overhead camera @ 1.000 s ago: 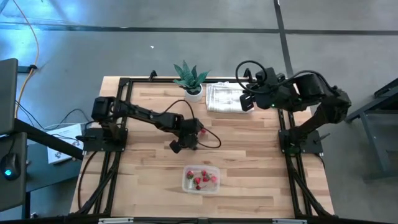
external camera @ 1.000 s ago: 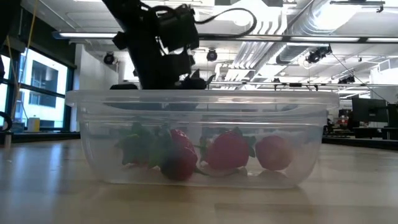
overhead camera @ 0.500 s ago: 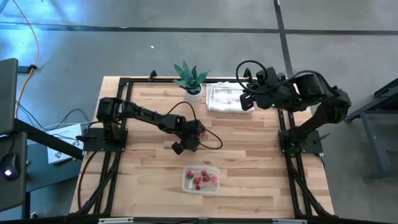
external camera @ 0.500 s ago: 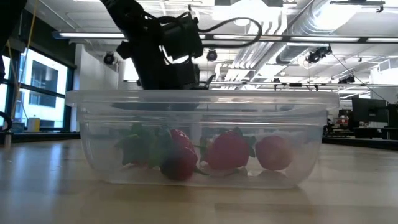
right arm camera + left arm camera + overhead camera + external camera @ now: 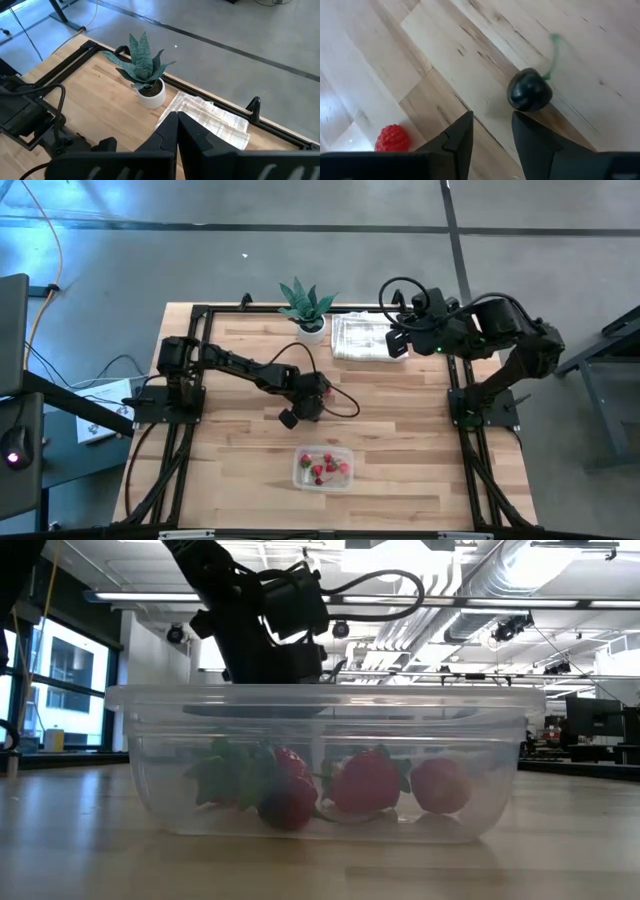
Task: Pick and placing Produce into tupperware
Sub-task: Put the black cherry into the transparent bin
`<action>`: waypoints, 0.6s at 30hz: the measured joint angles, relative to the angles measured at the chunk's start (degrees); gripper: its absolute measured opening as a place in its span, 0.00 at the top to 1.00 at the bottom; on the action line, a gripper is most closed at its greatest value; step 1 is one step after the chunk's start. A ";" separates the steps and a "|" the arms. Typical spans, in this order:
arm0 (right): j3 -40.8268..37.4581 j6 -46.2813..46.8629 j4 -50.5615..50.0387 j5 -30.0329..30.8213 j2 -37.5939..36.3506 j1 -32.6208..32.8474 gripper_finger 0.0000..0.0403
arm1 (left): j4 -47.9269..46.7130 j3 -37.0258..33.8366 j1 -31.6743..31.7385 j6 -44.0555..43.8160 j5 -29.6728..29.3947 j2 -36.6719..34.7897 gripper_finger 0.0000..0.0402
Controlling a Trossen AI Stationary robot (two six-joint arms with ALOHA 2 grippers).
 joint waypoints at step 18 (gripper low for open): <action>0.00 -1.52 -0.55 -0.13 0.00 0.00 1.00 | -23.93 17.44 2.03 -8.75 -1.06 -0.22 0.68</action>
